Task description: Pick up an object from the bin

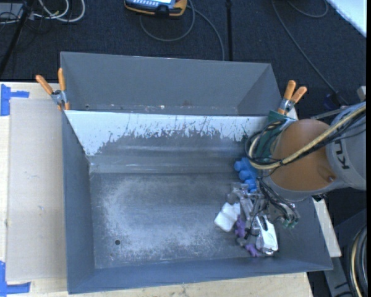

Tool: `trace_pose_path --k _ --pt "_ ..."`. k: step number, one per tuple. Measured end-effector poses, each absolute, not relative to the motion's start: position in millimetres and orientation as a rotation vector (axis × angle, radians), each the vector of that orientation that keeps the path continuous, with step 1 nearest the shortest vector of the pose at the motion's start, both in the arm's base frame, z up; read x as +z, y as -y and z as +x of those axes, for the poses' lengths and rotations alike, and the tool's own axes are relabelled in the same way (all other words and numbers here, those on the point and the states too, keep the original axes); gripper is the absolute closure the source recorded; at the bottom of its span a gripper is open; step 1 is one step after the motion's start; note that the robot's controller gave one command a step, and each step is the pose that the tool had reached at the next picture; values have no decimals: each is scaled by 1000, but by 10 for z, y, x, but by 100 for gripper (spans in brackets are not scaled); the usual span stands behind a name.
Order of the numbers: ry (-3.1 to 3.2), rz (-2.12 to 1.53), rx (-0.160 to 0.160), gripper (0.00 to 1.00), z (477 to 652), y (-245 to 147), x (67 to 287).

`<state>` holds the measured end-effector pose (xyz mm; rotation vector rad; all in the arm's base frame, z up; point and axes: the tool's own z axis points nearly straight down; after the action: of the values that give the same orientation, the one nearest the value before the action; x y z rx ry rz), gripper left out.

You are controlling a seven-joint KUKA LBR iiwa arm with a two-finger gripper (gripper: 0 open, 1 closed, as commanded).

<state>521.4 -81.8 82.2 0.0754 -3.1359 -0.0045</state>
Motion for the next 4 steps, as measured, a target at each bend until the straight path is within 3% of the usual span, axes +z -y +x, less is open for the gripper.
trace_pose_path --k 1,3,4 --pt "3117 335 -6 0 5127 885 787" --pt "3135 101 -7 0 5165 680 742" --pt "3057 746 -3 100 4902 514 720"
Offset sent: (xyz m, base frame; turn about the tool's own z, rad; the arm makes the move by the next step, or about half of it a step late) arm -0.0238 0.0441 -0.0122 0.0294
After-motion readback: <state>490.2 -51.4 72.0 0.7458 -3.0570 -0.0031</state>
